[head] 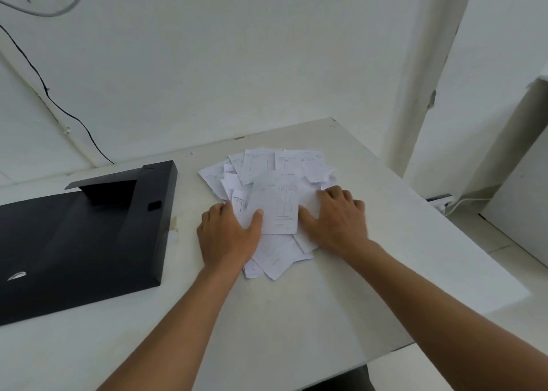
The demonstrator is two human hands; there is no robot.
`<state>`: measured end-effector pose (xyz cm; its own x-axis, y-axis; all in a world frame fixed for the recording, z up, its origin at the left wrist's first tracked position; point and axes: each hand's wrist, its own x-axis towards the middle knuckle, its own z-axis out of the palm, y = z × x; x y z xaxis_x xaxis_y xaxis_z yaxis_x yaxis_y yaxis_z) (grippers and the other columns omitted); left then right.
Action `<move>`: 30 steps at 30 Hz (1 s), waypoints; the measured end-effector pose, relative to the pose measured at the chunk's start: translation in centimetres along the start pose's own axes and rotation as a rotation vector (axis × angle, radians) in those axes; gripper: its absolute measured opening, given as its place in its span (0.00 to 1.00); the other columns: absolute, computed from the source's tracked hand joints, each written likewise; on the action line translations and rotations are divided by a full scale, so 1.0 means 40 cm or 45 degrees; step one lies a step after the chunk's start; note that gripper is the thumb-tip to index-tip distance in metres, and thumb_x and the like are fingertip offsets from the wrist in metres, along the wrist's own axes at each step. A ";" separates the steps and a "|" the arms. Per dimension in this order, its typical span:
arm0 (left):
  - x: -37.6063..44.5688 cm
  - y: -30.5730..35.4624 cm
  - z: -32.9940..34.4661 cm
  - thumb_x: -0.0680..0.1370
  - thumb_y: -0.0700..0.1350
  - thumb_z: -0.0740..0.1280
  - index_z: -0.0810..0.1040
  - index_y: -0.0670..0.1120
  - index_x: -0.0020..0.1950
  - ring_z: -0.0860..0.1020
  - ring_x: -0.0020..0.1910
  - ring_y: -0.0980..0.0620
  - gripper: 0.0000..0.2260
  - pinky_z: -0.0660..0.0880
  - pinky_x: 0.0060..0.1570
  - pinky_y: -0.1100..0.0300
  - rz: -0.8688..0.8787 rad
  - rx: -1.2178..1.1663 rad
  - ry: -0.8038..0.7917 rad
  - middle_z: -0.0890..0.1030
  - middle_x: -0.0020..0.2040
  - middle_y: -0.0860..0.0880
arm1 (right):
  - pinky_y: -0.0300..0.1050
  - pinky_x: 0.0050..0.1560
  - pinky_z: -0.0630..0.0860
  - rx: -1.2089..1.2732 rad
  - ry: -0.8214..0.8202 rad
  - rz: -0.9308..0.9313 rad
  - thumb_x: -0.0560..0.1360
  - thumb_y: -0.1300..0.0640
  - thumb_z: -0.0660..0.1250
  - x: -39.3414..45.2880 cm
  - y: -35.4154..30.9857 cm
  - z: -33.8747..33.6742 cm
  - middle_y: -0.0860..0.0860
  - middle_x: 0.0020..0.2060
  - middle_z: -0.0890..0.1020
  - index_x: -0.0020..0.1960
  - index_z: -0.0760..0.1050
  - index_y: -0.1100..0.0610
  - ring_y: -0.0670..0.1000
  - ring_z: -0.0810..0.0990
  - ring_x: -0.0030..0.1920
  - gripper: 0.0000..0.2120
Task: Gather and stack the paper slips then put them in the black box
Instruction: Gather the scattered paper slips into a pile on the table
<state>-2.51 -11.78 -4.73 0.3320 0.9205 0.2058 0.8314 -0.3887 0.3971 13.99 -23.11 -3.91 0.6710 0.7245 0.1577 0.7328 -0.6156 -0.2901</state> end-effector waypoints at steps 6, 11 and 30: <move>0.021 -0.031 -0.032 0.72 0.72 0.62 0.76 0.49 0.67 0.72 0.66 0.45 0.34 0.68 0.64 0.47 -0.006 0.109 -0.030 0.77 0.66 0.48 | 0.57 0.63 0.65 0.047 0.022 0.207 0.74 0.24 0.49 0.014 0.037 -0.031 0.54 0.66 0.76 0.69 0.74 0.53 0.58 0.72 0.66 0.41; 0.077 -0.015 -0.036 0.72 0.71 0.64 0.76 0.49 0.65 0.75 0.62 0.46 0.32 0.71 0.62 0.46 -0.041 0.003 -0.013 0.79 0.61 0.49 | 0.57 0.65 0.66 0.090 -0.077 0.036 0.70 0.24 0.60 0.059 0.011 -0.023 0.52 0.66 0.76 0.71 0.72 0.50 0.56 0.73 0.66 0.40; 0.331 0.019 0.019 0.68 0.67 0.68 0.79 0.35 0.58 0.79 0.58 0.35 0.37 0.78 0.54 0.42 -0.226 -0.260 -0.125 0.81 0.59 0.36 | 0.58 0.63 0.66 -0.006 0.014 0.212 0.78 0.35 0.57 0.321 0.002 0.026 0.57 0.66 0.74 0.65 0.77 0.56 0.59 0.71 0.65 0.29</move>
<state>2.85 0.16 -2.37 0.2394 0.9703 0.0336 0.7767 -0.2122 0.5930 22.55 -13.52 -2.87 0.7845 0.6088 0.1179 0.6116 -0.7285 -0.3086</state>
